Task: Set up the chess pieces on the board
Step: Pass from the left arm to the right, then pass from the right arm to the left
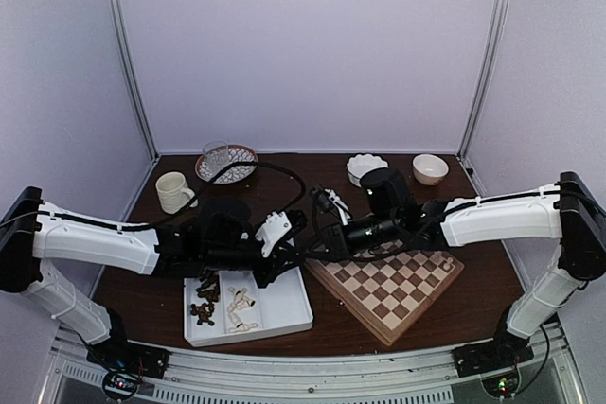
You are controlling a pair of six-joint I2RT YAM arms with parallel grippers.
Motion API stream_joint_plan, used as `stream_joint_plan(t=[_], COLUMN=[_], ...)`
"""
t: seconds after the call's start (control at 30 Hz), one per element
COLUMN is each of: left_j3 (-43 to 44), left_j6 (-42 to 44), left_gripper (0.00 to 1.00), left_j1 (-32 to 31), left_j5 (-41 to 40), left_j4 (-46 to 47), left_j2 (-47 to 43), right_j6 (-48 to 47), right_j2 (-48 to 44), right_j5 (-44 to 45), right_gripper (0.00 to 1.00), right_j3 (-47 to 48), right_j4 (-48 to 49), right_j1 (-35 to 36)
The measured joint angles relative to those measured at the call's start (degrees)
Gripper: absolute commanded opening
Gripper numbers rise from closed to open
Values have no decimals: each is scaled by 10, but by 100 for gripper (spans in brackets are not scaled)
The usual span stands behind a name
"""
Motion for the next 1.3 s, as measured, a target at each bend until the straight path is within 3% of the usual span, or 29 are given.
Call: stream_joint_plan(t=[0.2, 0.37, 0.67, 0.97, 1.1, 1.3], left_j3=[-8, -49, -116, -149, -150, -144], left_j6=[7, 10, 31, 97, 109, 120], left_gripper=[43, 50, 51, 50, 41, 37], left_j1=[0, -1, -1, -1, -1, -1], left_j5=[5, 0, 16, 61, 68, 88], left_j4=[9, 39, 115, 233, 283, 308], left_j2=[-14, -79, -174, -141, -128, -113], right_j6=[7, 32, 73, 91, 91, 87], right_j2=[-2, -45, -139, -164, -165, -165], right_j5=[6, 9, 13, -12, -26, -37], right_gripper=[11, 11, 11, 11, 11, 11], right_j3=[-3, -57, -131, -146, -146, -146], right_j4=[12, 58, 185, 260, 275, 280], right_j1=[-6, -30, -46, -35, -22, -10])
